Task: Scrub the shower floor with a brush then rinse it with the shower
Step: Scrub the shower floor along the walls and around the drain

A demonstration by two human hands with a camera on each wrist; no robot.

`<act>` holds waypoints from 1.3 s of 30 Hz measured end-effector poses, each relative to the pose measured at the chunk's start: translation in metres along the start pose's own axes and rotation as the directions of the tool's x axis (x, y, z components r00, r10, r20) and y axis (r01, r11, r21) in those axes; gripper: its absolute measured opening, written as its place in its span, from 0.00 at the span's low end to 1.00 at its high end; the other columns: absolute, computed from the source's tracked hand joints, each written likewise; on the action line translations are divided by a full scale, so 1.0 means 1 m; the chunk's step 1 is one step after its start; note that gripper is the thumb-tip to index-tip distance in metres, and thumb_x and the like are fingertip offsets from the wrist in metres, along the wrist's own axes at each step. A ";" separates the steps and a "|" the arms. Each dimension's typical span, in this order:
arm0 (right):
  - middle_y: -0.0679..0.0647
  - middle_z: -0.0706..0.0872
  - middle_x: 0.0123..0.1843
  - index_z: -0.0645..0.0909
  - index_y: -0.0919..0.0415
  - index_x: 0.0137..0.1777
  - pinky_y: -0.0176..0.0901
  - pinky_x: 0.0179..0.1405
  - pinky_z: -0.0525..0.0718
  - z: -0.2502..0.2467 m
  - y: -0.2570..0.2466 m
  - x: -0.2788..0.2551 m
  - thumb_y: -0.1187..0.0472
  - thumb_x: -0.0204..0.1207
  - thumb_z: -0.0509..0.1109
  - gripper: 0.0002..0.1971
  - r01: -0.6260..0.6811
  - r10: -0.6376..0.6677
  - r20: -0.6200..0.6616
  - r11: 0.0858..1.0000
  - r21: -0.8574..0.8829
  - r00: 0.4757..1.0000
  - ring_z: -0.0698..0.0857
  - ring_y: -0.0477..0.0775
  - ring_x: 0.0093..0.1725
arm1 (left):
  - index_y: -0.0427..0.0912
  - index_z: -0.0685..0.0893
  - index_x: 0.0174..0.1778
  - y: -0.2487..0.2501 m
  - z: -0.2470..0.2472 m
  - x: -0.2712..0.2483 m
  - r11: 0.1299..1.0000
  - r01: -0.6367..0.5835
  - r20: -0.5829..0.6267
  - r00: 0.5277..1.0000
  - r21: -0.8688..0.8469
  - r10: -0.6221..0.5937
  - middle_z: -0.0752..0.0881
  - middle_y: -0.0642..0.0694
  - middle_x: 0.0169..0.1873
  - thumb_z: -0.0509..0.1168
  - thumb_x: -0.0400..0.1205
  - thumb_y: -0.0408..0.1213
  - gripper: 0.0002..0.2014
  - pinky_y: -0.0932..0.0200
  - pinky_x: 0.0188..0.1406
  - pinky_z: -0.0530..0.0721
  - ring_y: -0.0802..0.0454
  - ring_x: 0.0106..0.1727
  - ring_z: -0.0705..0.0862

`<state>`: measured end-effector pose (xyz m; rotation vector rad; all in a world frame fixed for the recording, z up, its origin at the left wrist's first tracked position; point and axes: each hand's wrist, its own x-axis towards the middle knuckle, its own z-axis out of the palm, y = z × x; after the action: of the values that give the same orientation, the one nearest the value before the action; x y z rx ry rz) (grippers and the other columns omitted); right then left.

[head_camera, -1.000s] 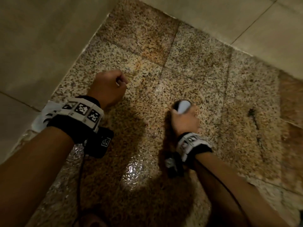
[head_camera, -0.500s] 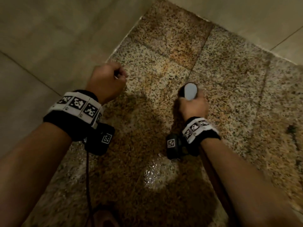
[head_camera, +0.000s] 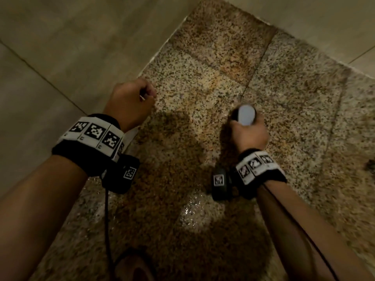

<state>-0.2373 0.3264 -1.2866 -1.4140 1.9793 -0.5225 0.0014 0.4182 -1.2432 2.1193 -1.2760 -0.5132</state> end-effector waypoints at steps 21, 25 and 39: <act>0.67 0.78 0.69 0.56 0.64 0.79 0.52 0.65 0.75 0.006 0.000 -0.072 0.39 0.75 0.68 0.42 0.137 0.115 0.419 0.840 -0.525 0.901 0.78 0.67 0.68 | 0.40 0.85 0.50 -0.033 -0.011 -0.029 0.994 0.110 0.067 0.992 0.001 -0.110 0.83 0.49 0.41 0.63 0.82 0.34 0.06 0.66 0.44 0.71 0.54 0.43 0.81; 0.63 0.79 0.70 0.66 0.68 0.74 0.45 0.61 0.76 0.032 -0.021 -0.073 0.28 0.68 0.68 0.48 0.145 0.095 0.458 0.875 -0.461 0.884 0.80 0.62 0.66 | 0.41 0.85 0.50 -0.035 -0.018 -0.028 0.994 0.104 0.038 0.994 -0.011 -0.104 0.84 0.48 0.41 0.63 0.82 0.34 0.06 0.66 0.42 0.72 0.53 0.43 0.82; 0.60 0.86 0.57 0.80 0.69 0.58 0.32 0.38 0.78 0.052 -0.025 -0.069 0.32 0.67 0.74 0.38 0.189 0.096 0.500 0.852 -0.489 0.861 0.88 0.54 0.49 | 0.40 0.84 0.49 -0.050 -0.014 -0.026 0.993 0.109 0.040 0.993 -0.039 -0.107 0.84 0.47 0.41 0.63 0.82 0.34 0.06 0.66 0.39 0.71 0.54 0.41 0.80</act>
<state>-0.1691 0.3844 -1.2886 -1.7049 1.6972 0.3989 0.0307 0.4631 -1.2654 2.1618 -1.1657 -0.6229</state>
